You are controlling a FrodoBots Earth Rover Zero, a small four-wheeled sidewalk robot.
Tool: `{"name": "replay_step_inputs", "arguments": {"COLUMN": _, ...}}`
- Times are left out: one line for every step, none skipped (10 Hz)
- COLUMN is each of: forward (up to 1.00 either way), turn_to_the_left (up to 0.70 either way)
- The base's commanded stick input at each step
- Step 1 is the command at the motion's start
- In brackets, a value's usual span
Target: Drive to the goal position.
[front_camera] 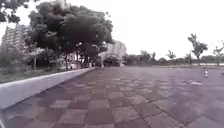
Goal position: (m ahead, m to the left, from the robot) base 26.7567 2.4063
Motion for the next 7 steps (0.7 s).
{"name": "replay_step_inputs", "arguments": {"forward": 1.0, "turn_to_the_left": 0.0}}
{"name": "replay_step_inputs", "arguments": {"forward": 1.0, "turn_to_the_left": 0.0}}
{"name": "replay_step_inputs", "arguments": {"forward": 1.0, "turn_to_the_left": 0.0}}
{"name": "replay_step_inputs", "arguments": {"forward": 1.0, "turn_to_the_left": 0.0}}
{"name": "replay_step_inputs", "arguments": {"forward": 1.0, "turn_to_the_left": 0.0}}
{"name": "replay_step_inputs", "arguments": {"forward": 1.0, "turn_to_the_left": 0.0}}
{"name": "replay_step_inputs", "arguments": {"forward": 1.0, "turn_to_the_left": 0.0}}
